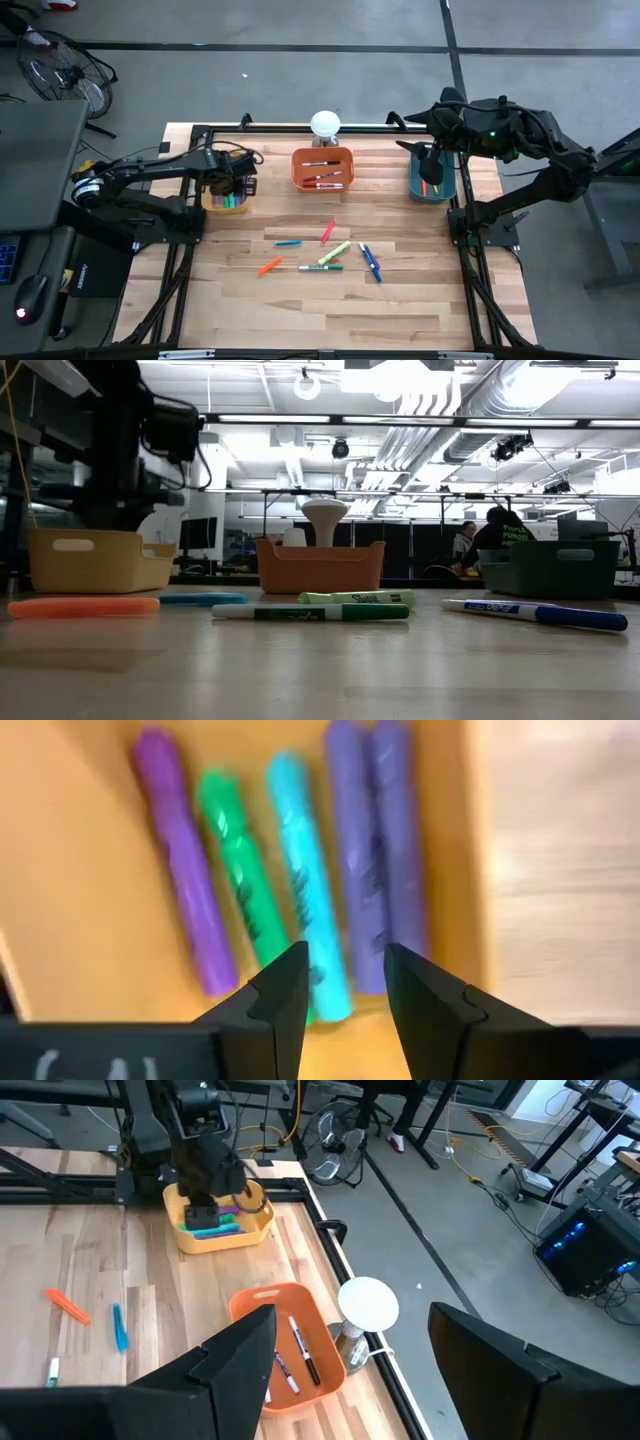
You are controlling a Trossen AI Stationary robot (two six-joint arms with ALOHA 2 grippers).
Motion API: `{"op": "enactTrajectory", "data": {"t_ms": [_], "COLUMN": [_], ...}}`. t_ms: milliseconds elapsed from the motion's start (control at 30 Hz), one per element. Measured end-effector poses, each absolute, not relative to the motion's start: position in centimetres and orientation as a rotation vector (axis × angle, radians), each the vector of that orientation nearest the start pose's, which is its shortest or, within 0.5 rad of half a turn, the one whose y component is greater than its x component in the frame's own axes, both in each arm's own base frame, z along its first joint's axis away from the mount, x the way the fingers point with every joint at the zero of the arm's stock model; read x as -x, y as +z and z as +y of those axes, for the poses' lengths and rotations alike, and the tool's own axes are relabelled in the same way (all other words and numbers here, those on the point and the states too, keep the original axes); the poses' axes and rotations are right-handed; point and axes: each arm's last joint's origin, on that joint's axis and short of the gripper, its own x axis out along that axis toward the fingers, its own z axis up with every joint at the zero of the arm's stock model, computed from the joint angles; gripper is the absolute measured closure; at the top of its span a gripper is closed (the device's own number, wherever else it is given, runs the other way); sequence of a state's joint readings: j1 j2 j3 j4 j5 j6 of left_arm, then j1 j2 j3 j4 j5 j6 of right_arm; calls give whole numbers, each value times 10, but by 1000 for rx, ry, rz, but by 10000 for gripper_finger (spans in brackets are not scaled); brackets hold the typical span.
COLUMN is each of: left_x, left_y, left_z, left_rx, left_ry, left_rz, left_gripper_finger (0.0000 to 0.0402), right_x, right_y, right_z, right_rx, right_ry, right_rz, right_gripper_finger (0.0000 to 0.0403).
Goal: Pick & Place Markers
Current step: Put the orange pen into the blue bin
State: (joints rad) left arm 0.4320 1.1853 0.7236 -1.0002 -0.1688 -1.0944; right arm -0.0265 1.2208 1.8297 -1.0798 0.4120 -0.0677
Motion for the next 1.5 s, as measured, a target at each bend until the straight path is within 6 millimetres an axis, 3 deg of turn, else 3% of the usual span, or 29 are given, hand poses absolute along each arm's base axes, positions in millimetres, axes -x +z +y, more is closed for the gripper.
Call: {"op": "enactTrajectory", "data": {"t_ms": [333,633,800,1067,1500], "left_x": [-163,-177,-188,-201,-231], "left_y": [248,288,289,284,244], "left_z": [82,71,43,-20,-93], "left_rx": [932,908,840,775,690], "left_ry": [1205,902,879,817,691], "left_rz": [1107,1120,1101,1076,1171], "left_gripper_finger": [273,273,273,273,273], "right_x": [-180,-173,-167,-164,-165], "right_y": [498,489,480,477,476], "right_z": [-16,-15,-13,-10,-8], "right_rx": [154,162,149,123,134], "right_ry": [-415,-353,-283,-198,-122], "right_rz": [480,594,703,743,745], "right_gripper_finger": [151,151,151,151,151]}}
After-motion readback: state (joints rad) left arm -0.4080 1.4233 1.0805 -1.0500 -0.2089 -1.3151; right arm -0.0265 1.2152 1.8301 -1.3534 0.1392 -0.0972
